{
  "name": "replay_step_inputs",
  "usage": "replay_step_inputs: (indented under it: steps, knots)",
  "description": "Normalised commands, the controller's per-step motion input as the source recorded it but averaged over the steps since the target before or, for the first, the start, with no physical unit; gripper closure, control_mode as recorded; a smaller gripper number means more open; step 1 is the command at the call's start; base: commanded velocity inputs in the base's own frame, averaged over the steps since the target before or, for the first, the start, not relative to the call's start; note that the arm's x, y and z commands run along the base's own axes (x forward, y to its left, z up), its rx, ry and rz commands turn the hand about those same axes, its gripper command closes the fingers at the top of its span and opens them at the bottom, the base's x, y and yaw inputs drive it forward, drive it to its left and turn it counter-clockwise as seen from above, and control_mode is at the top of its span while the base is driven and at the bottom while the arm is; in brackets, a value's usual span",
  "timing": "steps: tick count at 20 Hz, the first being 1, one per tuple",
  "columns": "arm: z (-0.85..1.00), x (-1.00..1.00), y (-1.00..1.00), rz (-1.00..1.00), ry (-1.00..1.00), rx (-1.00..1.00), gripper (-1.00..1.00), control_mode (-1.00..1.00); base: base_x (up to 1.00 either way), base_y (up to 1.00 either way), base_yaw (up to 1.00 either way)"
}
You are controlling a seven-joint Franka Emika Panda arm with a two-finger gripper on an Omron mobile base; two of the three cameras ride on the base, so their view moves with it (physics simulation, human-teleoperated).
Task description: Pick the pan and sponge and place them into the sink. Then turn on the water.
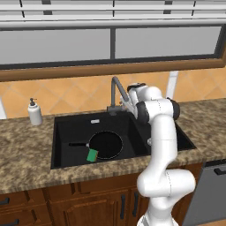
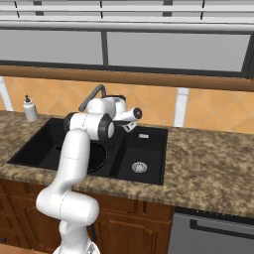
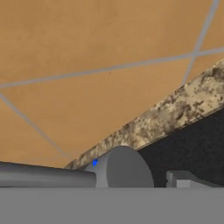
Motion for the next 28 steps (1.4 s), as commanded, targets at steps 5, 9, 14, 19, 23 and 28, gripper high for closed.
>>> replay_step_inputs:
  steps: [5, 9, 14, 19, 23, 28]
  knots:
    - [-0.28, 0.17, 0.08, 0.0, 0.0, 0.0, 1.0, -1.0, 0.0, 0.0, 0.0]
    - [-0.14, 0.07, 0.0, 0.0, -0.01, 0.06, 1.0, -1.0, 0.0, 0.0, 0.0]
    - [-0.03, 0.15, 0.0, 0.0, 0.0, 0.2, 1.0, -1.0, 0.0, 0.0, 0.0]
    - [-0.05, 0.08, -0.1, -0.07, 0.04, 0.22, 1.0, -1.0, 0.0, 0.0, 0.0]
    - [-0.21, 0.0, -0.09, -0.07, 0.05, 0.22, 1.0, -1.0, 0.0, 0.0, 0.0]
    - [-0.29, 0.0, -0.07, -0.08, 0.08, 0.17, 1.0, -1.0, 0.0, 0.0, 0.0]
